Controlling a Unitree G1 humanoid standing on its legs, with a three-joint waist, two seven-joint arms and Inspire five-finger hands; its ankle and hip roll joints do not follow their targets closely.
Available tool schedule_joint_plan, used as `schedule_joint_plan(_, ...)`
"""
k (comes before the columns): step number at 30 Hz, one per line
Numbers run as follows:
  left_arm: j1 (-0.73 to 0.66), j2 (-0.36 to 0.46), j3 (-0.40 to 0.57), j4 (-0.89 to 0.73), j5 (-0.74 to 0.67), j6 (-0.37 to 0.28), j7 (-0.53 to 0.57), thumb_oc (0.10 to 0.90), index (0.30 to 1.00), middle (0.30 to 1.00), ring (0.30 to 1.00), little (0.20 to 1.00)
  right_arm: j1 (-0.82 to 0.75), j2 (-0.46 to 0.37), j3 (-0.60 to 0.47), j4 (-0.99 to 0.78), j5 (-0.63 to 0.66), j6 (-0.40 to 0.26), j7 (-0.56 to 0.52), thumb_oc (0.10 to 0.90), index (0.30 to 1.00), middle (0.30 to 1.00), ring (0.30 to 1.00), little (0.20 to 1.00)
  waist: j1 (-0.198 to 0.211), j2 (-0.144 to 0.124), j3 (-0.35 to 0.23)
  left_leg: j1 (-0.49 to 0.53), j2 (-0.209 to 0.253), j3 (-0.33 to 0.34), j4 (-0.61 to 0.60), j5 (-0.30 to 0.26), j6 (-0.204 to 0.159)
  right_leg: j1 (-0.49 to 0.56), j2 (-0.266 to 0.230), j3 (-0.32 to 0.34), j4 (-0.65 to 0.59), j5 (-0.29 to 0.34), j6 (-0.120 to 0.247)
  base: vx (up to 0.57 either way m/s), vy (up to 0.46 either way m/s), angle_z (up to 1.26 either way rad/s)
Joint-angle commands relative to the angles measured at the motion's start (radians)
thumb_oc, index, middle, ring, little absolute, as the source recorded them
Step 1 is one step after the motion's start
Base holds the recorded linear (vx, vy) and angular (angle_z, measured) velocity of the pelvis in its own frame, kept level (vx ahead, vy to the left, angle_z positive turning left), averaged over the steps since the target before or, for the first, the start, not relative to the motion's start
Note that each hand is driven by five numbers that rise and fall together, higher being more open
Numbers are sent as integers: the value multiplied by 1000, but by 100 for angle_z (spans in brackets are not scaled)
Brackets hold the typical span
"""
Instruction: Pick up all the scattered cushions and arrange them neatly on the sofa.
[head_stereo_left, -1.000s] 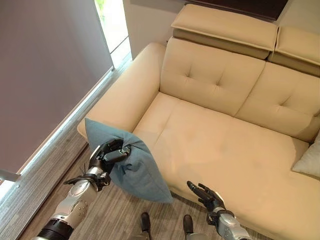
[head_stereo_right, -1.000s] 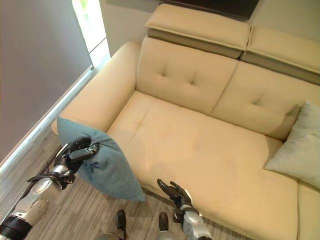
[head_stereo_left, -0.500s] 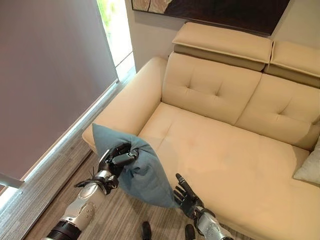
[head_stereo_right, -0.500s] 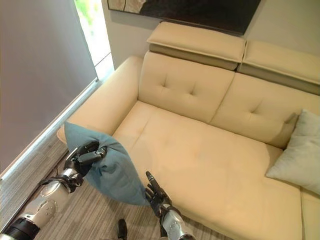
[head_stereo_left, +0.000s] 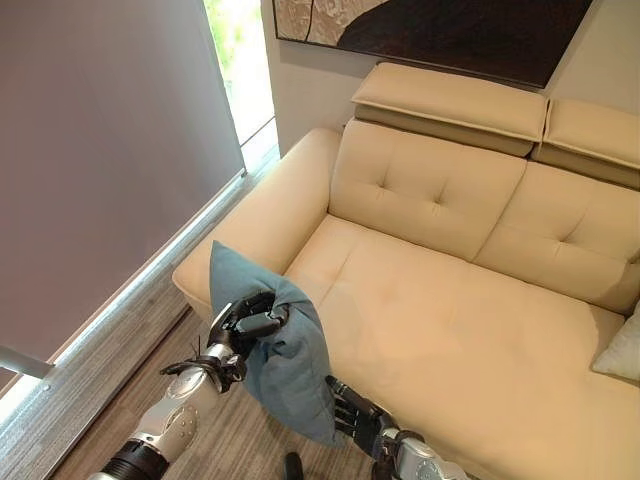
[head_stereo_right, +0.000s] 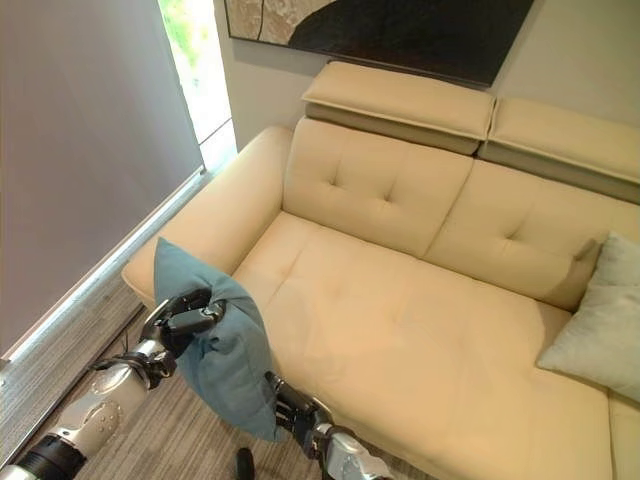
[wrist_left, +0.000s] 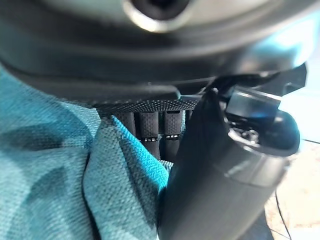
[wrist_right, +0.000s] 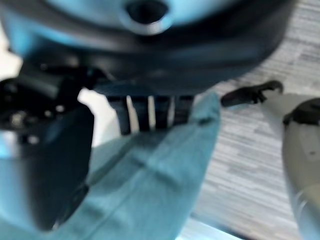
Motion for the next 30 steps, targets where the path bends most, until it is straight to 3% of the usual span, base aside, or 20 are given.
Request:
schedule_joint_plan(1, -339, -113, 14, -83, -6, -169, -121, 400, 300, 300, 300, 300, -6, 73, 55, -147, 26, -41, 104, 400, 300, 300, 300, 300, 0, -3, -164, 47, 22, -45, 3, -121, -47, 16, 14, -15, 34, -46, 30, 0, 0, 0)
schedule_joint_plan(9, -372, -138, 17, -83, 15, -182, -93, 400, 300, 300, 300, 300, 51, 22, -55, -279, 38, -85, 39, 400, 300, 300, 300, 300, -38, 2, -167, 66, 25, -15, 3, -135, -41, 8, 9, 13, 40, -46, 33, 16, 1, -6)
schedule_joint_plan(13, -367, -166, 37, -94, 33, -193, -64, 400, 300, 300, 300, 300, 80, -3, -214, -385, 17, -140, -47, 400, 300, 300, 300, 300, -75, 13, -154, 56, 23, 17, 55, -167, -28, -20, 2, 61, 75, -49, 40, 12, 12, -28)
schedule_joint_plan(15, -349, -201, 59, -107, 27, -202, -50, 400, 300, 300, 300, 300, 40, 7, -317, -423, -5, -196, -119, 400, 300, 300, 300, 300, -87, 38, -123, 57, 40, 83, 85, -193, -6, -89, 14, 76, 210, -71, 43, -48, 32, -52)
schedule_joint_plan(16, -336, -209, 73, -119, 24, -206, -45, 400, 300, 300, 300, 300, 20, 17, -339, -431, -14, -213, -142, 400, 300, 300, 300, 300, -84, 50, -111, 66, 50, 124, 83, -197, -8, -132, 7, 17, 271, -64, 51, -45, 48, -73)
schedule_joint_plan(18, -288, -200, 111, -138, 41, -208, -41, 400, 300, 300, 300, 300, 8, 22, -351, -447, -44, -234, -155, 400, 300, 300, 300, 300, -70, 75, -96, 91, 64, 200, 84, -202, -20, -170, -55, -216, 317, -65, 36, -21, 20, -120)
schedule_joint_plan(19, -289, -192, 109, -135, 37, -203, -51, 400, 300, 300, 300, 300, 16, 22, -359, -464, -52, -235, -157, 400, 300, 300, 300, 300, -80, 80, -99, 103, 74, 203, 88, -214, -27, -162, -55, -244, 321, -98, 40, -5, -138, -167)
schedule_joint_plan(21, -316, -191, 105, -117, 41, -206, -70, 400, 300, 300, 300, 300, 49, 25, -374, -516, -43, -253, -156, 400, 300, 300, 300, 300, -115, 55, -106, 99, 96, 230, 143, -218, -35, -131, -18, -202, 262, -106, 8, 77, -247, -120)
schedule_joint_plan(22, -311, -195, 107, -117, 45, -207, -74, 400, 300, 300, 300, 300, 59, 17, -381, -532, -37, -262, -153, 400, 300, 300, 300, 300, -118, 53, -106, 103, 113, 229, 196, -243, -43, -112, -4, -180, 259, -127, 3, 169, -246, -45)
schedule_joint_plan(23, -312, -195, 111, -113, 51, -209, -72, 400, 300, 300, 300, 300, 61, 7, -380, -535, -39, -270, -158, 400, 300, 300, 300, 300, -119, 46, -101, 78, 138, 233, 290, -233, -49, -91, 8, -176, 242, -131, -10, 163, -286, -36)
schedule_joint_plan(25, -315, -187, 132, -100, 45, -217, -58, 400, 300, 300, 300, 300, 73, -15, -364, -561, -53, -264, -151, 400, 300, 300, 300, 300, -112, 30, -79, -22, 218, 199, 539, -135, -77, -51, 51, -148, 224, -141, -61, 58, -366, -34)
schedule_joint_plan(26, -313, -181, 146, -95, 48, -220, -47, 400, 300, 300, 300, 300, 73, -27, -358, -562, -67, -257, -151, 400, 300, 300, 300, 300, -99, 26, -64, -83, 226, 157, 651, -91, -75, -48, 69, -136, 224, -140, -81, 1, -230, -36)
schedule_joint_plan(27, -313, -181, 146, -95, 48, -220, -46, 400, 300, 300, 300, 300, 73, -27, -358, -562, -67, -256, -152, 400, 300, 300, 300, 300, -101, 29, -65, -89, 230, 152, 659, -93, -78, -50, 73, -137, 224, -141, -83, -63, -142, -45)
schedule_joint_plan(28, -299, -173, 165, -101, 52, -225, -36, 400, 300, 300, 300, 300, 71, -40, -347, -566, -93, -254, -152, 527, 491, 491, 491, 491, -88, 24, -51, -149, 213, 109, 735, -84, -63, -50, 82, -122, 226, -146, -97, -84, -94, -91)
schedule_joint_plan(29, -270, -161, 196, -104, 53, -229, -30, 400, 300, 300, 300, 300, 87, -86, -333, -585, -186, -230, -139, 800, 900, 900, 900, 900, -70, 5, -50, -212, 184, 94, 758, -89, -28, -56, 80, -89, 224, -140, -105, -81, -89, -98)
schedule_joint_plan(30, -270, -161, 196, -104, 53, -229, -30, 400, 300, 300, 300, 300, 87, -86, -333, -585, -186, -230, -139, 800, 900, 900, 900, 900, -70, 6, -50, -212, 184, 94, 758, -89, -28, -56, 80, -89, 224, -140, -105, -10, -28, -94)
